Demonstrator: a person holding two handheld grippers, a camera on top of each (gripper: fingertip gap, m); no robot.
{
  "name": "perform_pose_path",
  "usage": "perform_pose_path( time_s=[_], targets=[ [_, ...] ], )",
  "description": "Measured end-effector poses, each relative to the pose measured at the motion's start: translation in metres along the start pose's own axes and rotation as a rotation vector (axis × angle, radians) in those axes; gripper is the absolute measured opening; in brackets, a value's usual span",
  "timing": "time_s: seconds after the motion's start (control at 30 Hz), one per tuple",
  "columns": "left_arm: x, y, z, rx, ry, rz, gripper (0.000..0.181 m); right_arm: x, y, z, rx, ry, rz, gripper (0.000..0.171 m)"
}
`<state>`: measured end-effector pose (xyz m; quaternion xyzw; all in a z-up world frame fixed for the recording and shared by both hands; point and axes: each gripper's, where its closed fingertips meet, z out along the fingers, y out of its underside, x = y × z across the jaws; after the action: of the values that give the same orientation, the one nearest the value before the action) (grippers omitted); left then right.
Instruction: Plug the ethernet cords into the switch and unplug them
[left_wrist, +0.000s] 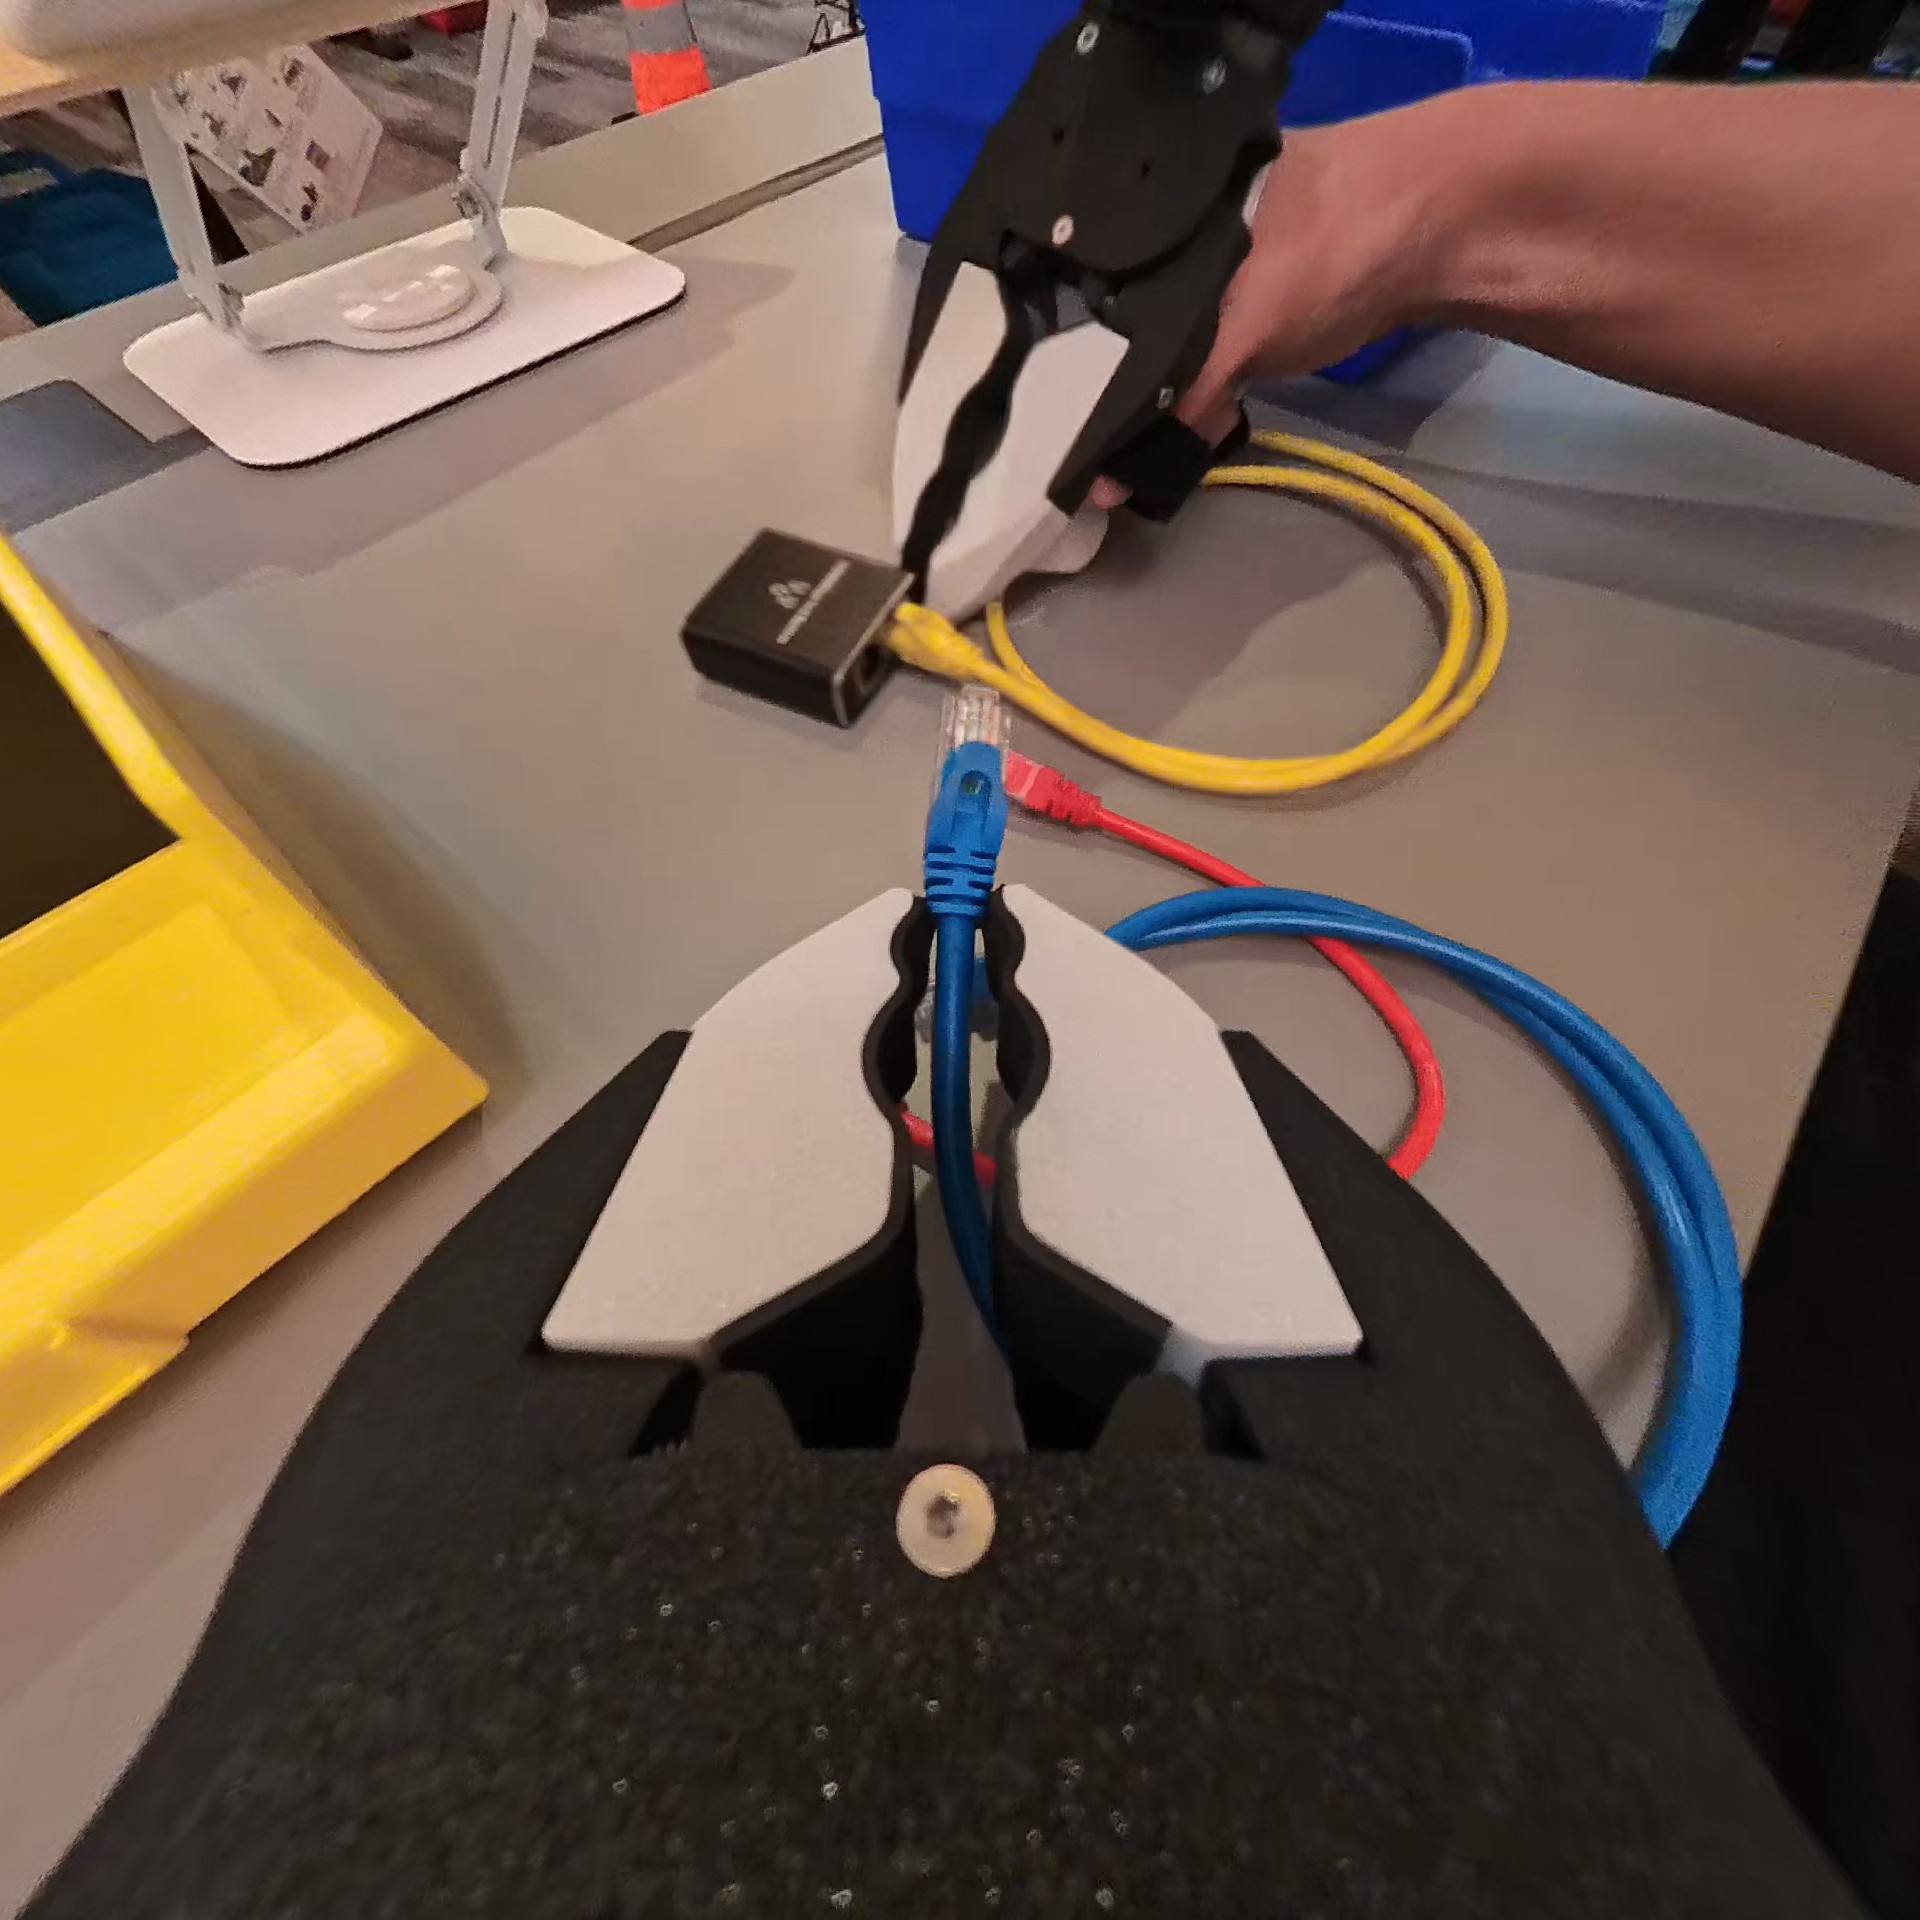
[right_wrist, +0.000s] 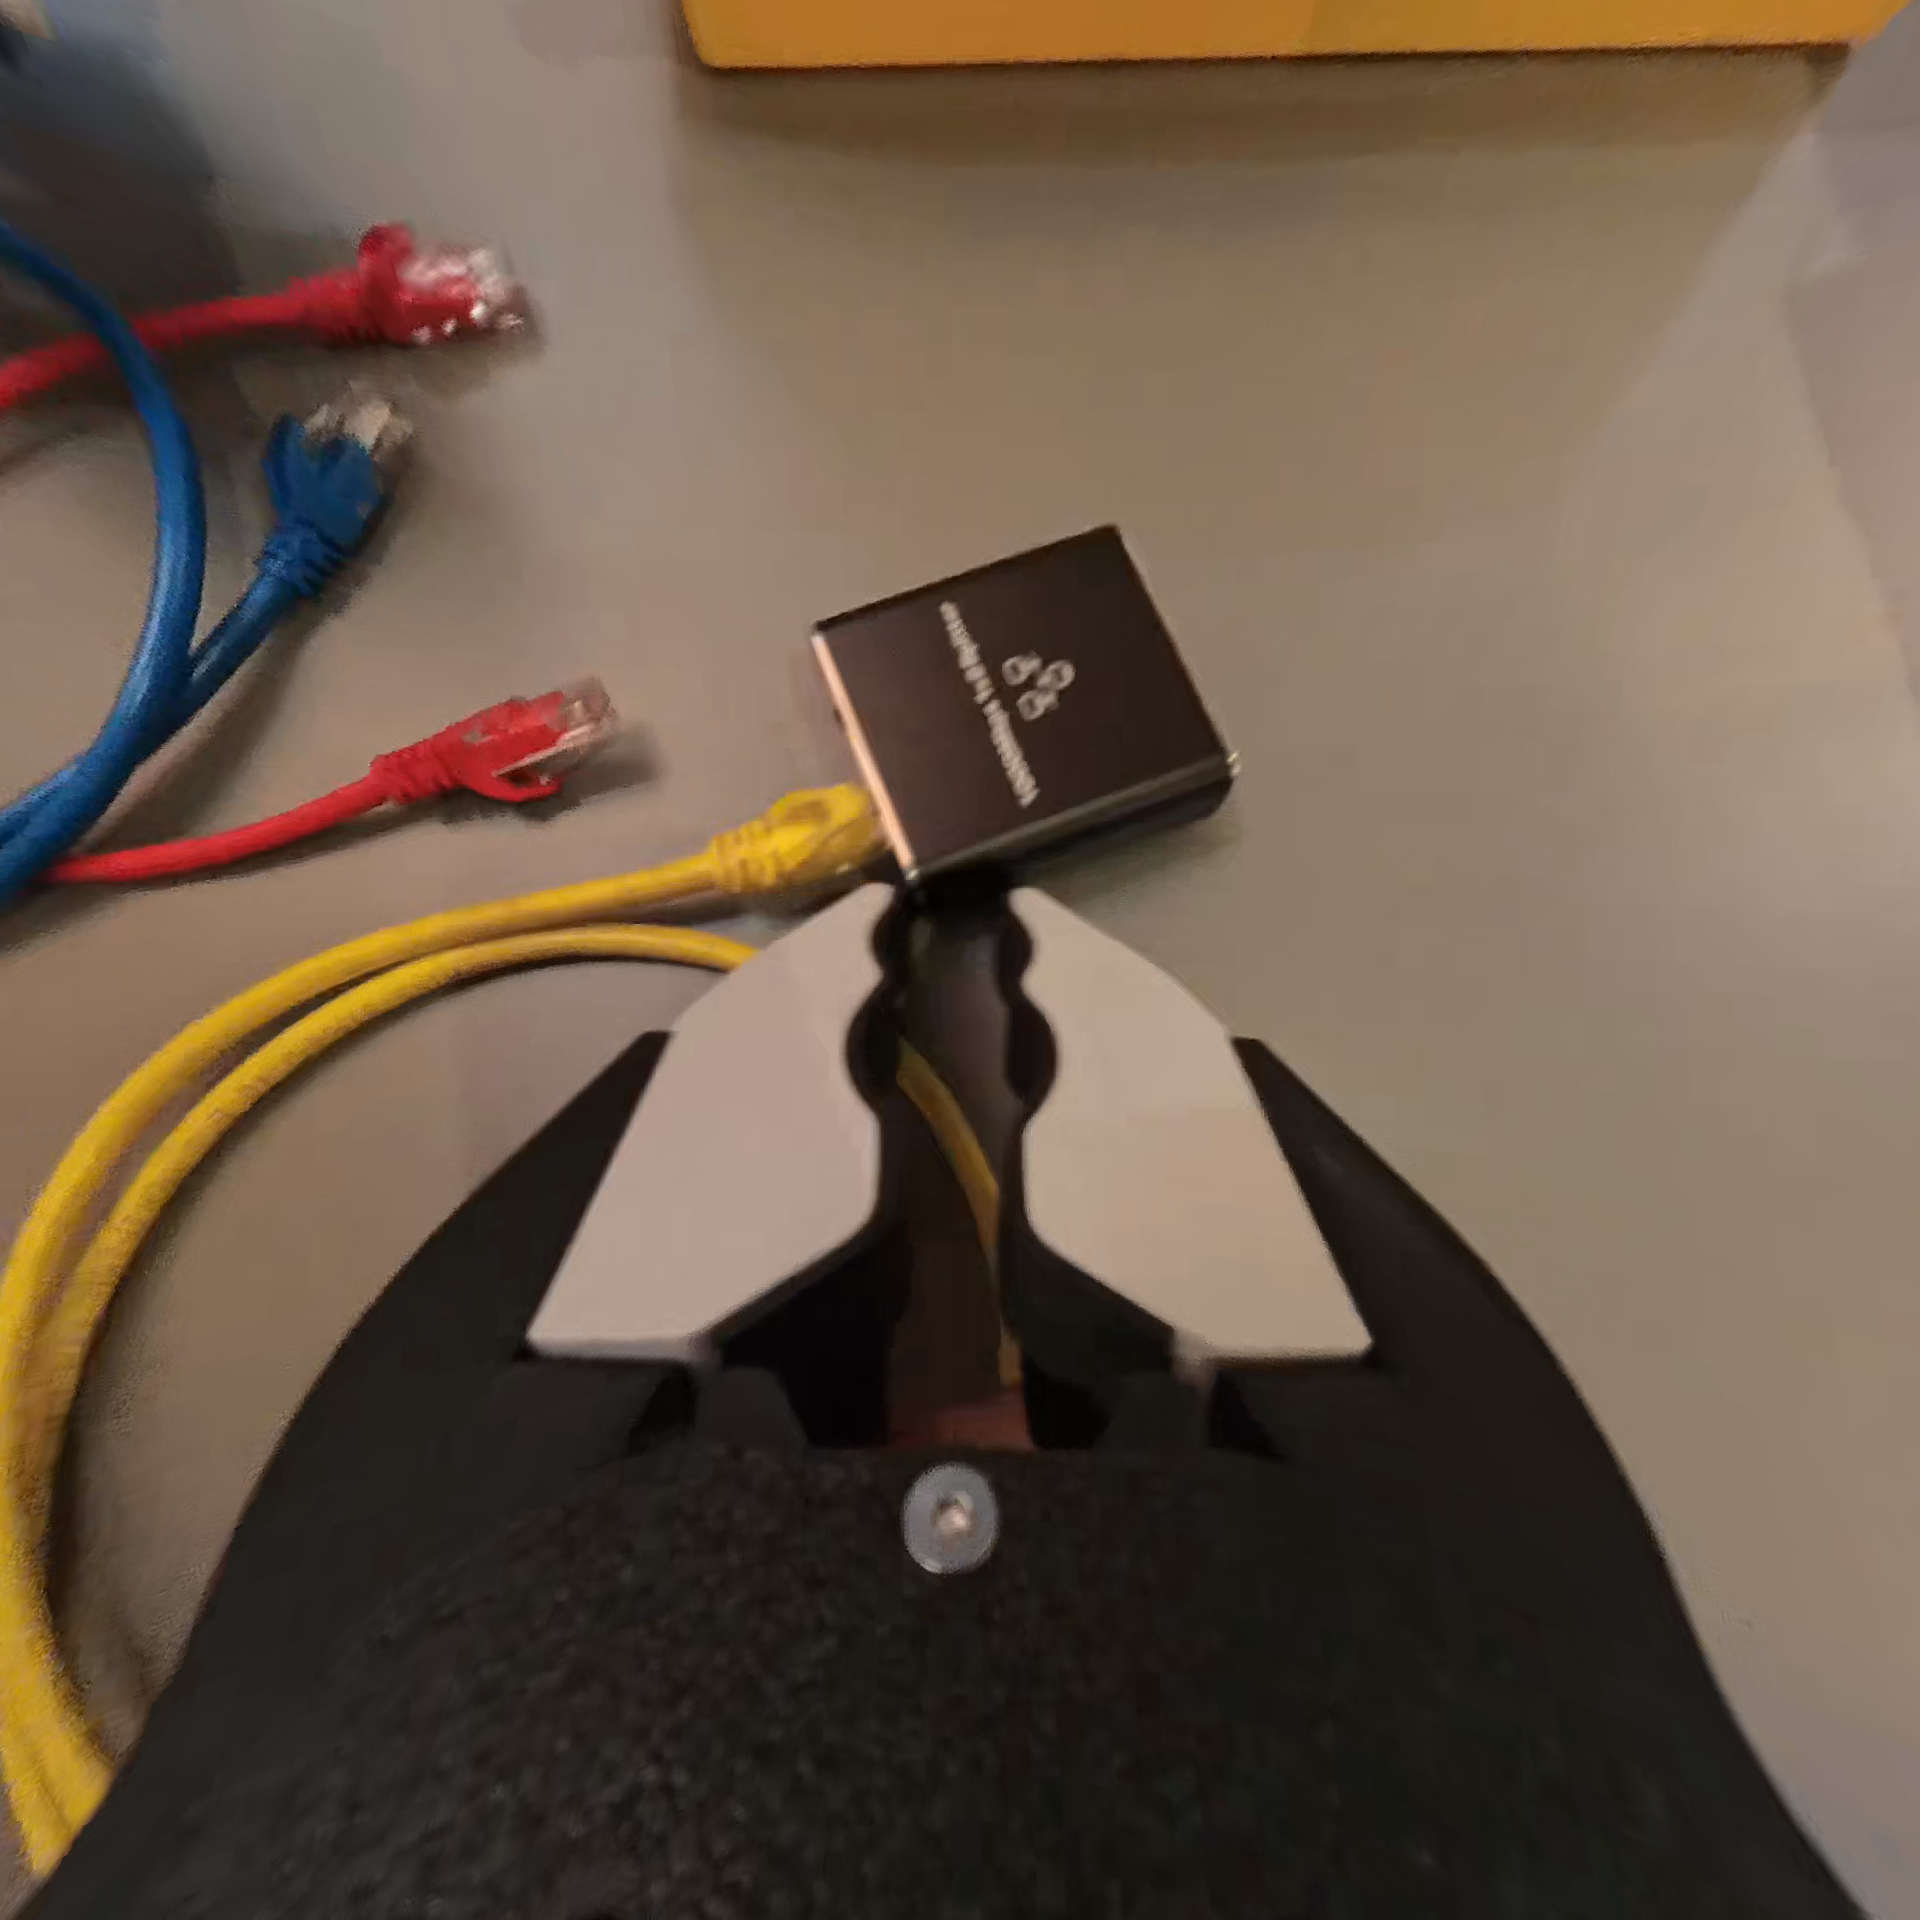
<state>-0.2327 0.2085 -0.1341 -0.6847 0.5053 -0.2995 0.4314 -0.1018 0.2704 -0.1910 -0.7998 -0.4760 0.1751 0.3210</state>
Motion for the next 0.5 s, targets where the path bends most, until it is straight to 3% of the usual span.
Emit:
perform_pose_path(
  time_s=[0.03, 0.13, 0.2, 0.23, 0.33, 0.43, 0.5],
  targets=[
    [-0.001, 0.0, 0.002, -0.003, -0.004, 0.0, 0.01, 0.0, -0.003, -0.002, 0.018, -0.007, 0.037, 0.0],
    [0.001, -0.004, 0.004, 0.002, -0.007, 0.012, 0.01, -0.005, -0.025, -0.018, 0.166, 0.01, 0.049, 0.0],
    [0.002, -0.004, 0.003, 0.004, -0.007, 0.019, 0.01, -0.008, -0.03, -0.025, 0.14, 0.036, 0.01, 0.035],
    [0.002, -0.003, 0.003, 0.001, -0.007, 0.02, 0.01, -0.007, -0.03, -0.026, 0.098, 0.04, -0.016, 0.044],
    [0.003, -0.001, 0.003, -0.007, -0.006, 0.023, 0.01, 0.02, -0.036, -0.028, 0.022, 0.139, -0.1, 0.051],
    [0.005, -0.003, -0.001, 0.002, -0.009, 0.029, 0.01, 0.033, -0.024, -0.013, -0.074, 0.051, -0.02, 0.075],
    [0.006, -0.004, -0.004, 0.007, -0.002, 0.032, 0.01, 0.031, -0.021, 0.0, -0.088, -0.023, 0.029, 0.08]
  ],
)
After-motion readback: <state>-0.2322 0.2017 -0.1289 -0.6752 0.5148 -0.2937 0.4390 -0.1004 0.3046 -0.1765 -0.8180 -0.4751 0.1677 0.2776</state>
